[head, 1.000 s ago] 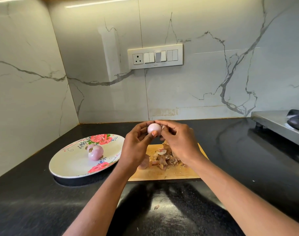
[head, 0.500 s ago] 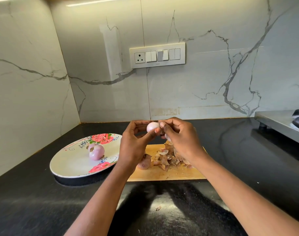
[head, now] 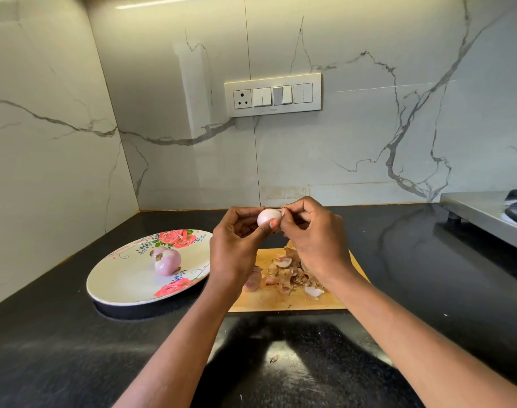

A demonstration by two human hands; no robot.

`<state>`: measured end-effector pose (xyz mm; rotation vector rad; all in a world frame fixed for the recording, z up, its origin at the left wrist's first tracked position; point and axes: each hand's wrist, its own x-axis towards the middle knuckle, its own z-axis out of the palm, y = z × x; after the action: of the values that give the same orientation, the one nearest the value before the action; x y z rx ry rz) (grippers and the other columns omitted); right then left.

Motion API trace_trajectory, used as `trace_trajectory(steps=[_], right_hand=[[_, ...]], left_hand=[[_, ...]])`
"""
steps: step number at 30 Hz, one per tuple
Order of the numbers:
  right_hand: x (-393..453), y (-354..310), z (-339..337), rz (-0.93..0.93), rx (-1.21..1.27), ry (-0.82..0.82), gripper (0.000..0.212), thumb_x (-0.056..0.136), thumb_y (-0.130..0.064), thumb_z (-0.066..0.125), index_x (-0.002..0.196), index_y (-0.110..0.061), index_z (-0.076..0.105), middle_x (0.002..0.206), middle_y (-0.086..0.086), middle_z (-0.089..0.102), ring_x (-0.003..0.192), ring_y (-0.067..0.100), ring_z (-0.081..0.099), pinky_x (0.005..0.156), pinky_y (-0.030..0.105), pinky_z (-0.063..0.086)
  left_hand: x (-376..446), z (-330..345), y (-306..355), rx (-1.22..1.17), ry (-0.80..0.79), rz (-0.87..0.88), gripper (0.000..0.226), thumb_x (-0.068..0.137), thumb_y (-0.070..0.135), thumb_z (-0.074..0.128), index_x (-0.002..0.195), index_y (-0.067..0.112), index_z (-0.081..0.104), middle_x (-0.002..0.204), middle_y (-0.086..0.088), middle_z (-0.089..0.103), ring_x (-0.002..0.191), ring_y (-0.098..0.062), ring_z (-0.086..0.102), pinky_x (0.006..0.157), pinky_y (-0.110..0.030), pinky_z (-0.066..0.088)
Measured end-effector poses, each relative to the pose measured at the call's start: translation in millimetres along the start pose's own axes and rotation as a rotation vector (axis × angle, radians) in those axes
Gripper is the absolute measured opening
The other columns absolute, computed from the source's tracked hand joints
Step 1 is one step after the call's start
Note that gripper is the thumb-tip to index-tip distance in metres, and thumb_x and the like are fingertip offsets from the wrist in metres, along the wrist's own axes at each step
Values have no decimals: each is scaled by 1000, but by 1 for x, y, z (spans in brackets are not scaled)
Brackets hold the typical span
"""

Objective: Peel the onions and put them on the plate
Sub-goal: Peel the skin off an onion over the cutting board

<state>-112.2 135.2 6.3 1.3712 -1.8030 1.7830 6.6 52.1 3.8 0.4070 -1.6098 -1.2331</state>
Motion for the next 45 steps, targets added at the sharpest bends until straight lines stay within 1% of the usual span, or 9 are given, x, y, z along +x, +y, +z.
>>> trace_trajectory(steps=[8,15,19,22,26,31,35,39,45], right_hand=[[-3,0,2,9,2,47,11,90,-19,75,95,-12,69,84,-6,75,74,4,70,60,18,55],[3,-2,-6,80,179,-3,18,94,-7,67,104,-22,71,93,-9,77,79,7,74,73,23,60],[8,-3,-11,202,323,-164,24,99,-7,61,99,-28,72,97,-5,78,83,11,76,80,23,60],[13,-2,-13,309,485,-204,15,100,-10,60,104,-17,73,103,6,77,88,18,75,77,24,60],[12,-1,-12,271,463,-271,26,90,-27,72,111,-14,73,106,1,76,97,17,73,81,31,62],[12,3,-11,271,434,-243,18,90,-21,75,108,-19,75,103,3,77,96,20,75,93,43,60],[11,1,-13,223,393,-226,15,92,-15,73,105,-23,75,103,-1,78,99,15,73,94,39,59],[8,2,-11,182,276,-174,13,87,-17,78,96,-27,74,93,-6,78,88,8,73,83,30,60],[3,0,-8,168,165,-86,19,81,-13,83,86,-26,70,83,-8,75,76,1,71,69,15,55]], left_hand=[[-1,2,1,-28,-10,3,49,68,31,83,110,12,69,105,-1,77,100,-12,73,92,-33,59],[0,-1,1,-149,-38,-62,48,76,30,78,117,8,66,113,-7,76,109,-23,72,101,-49,55],[0,-1,4,-132,-41,-55,41,80,29,76,117,15,67,109,0,76,106,-16,72,96,-39,58],[0,-2,5,-155,-59,-56,39,81,30,73,119,21,68,115,-2,74,107,-19,72,85,-30,59],[1,-3,5,-195,-58,-74,38,78,30,73,116,21,70,115,-6,74,107,-23,72,86,-34,59],[2,-2,5,-146,-84,-69,34,80,32,72,112,22,70,113,-1,75,110,-21,71,87,-33,59],[2,-2,4,-29,-81,-21,35,81,28,80,114,24,69,108,7,76,107,-8,70,88,-31,59],[0,-3,6,27,-87,24,35,80,26,81,113,21,72,104,12,75,98,5,67,78,-12,53],[-3,0,5,27,-100,75,31,84,15,78,115,12,71,108,5,74,97,4,68,77,-9,51]])
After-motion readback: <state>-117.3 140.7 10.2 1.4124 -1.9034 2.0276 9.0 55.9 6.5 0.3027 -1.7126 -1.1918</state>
